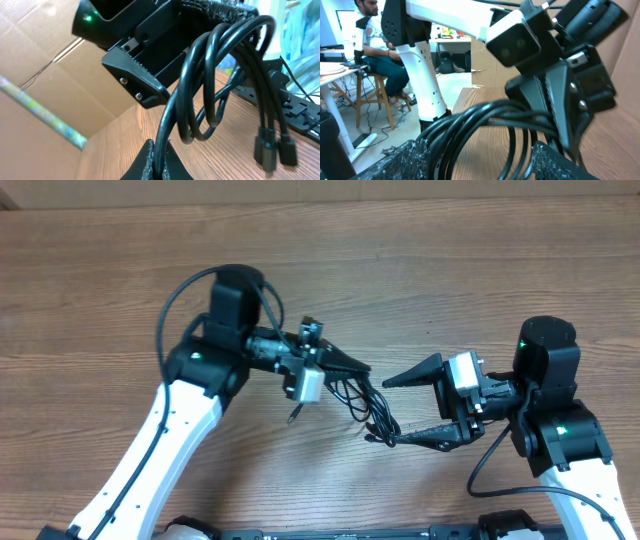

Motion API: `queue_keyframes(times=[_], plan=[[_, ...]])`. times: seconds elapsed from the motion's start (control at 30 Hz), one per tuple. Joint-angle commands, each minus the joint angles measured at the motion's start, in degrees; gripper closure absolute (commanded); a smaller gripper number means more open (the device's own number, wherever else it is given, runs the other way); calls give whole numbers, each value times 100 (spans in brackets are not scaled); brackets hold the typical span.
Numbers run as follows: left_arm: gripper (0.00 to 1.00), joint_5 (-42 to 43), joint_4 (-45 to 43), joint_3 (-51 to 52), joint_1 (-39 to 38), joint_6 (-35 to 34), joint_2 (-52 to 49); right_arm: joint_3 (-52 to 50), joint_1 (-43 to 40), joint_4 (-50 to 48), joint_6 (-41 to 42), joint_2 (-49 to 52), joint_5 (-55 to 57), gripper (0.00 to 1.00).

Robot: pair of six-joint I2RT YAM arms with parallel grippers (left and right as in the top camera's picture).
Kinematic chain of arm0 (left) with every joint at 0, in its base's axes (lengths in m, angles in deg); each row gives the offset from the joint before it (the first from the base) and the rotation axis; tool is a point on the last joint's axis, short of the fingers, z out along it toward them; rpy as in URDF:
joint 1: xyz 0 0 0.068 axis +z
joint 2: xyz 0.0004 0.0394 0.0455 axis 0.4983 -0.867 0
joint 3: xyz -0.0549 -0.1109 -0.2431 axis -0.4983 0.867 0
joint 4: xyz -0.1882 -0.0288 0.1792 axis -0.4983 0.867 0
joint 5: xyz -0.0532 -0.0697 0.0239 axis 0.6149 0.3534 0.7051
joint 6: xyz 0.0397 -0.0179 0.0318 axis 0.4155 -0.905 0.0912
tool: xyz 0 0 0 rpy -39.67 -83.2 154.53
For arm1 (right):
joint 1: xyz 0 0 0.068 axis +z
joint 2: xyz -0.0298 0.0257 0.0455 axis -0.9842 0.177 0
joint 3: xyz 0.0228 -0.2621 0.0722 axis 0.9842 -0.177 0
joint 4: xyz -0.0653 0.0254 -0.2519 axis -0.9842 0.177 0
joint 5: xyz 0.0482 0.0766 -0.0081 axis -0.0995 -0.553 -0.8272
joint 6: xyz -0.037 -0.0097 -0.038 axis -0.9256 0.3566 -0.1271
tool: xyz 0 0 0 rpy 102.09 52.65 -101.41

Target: Untangle cables

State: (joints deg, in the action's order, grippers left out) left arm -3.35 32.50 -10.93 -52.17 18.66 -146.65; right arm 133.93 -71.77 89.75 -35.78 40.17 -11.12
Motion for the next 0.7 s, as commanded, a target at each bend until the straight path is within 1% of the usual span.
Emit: queue_keyframes(times=[0.0,0.03,0.2,0.27,0.3,0.43,0.57,0.67], plan=[[96,157,-214,-90,-186,66,-131,37,28,33,17,2,-188,33],[95,164,-284,-90,-214,66,-151,37,28,55,17,2,-186,34],[96,201,-404,-90,-216,63,-168,37,28,160,15,2,-184,46],[95,234,-413,-90,-216,66,-168,37,28,181,15,2,-184,48],[96,245,-413,-90,-216,63,-168,37,28,181,15,2,-184,51],[96,247,-450,-90,-216,66,-168,35,28,184,15,2,-184,55],[96,254,-511,-90,-216,63,-168,35,28,258,15,2,-116,55],[95,249,-542,-90,-216,63,-168,35,28,463,15,2,199,55]])
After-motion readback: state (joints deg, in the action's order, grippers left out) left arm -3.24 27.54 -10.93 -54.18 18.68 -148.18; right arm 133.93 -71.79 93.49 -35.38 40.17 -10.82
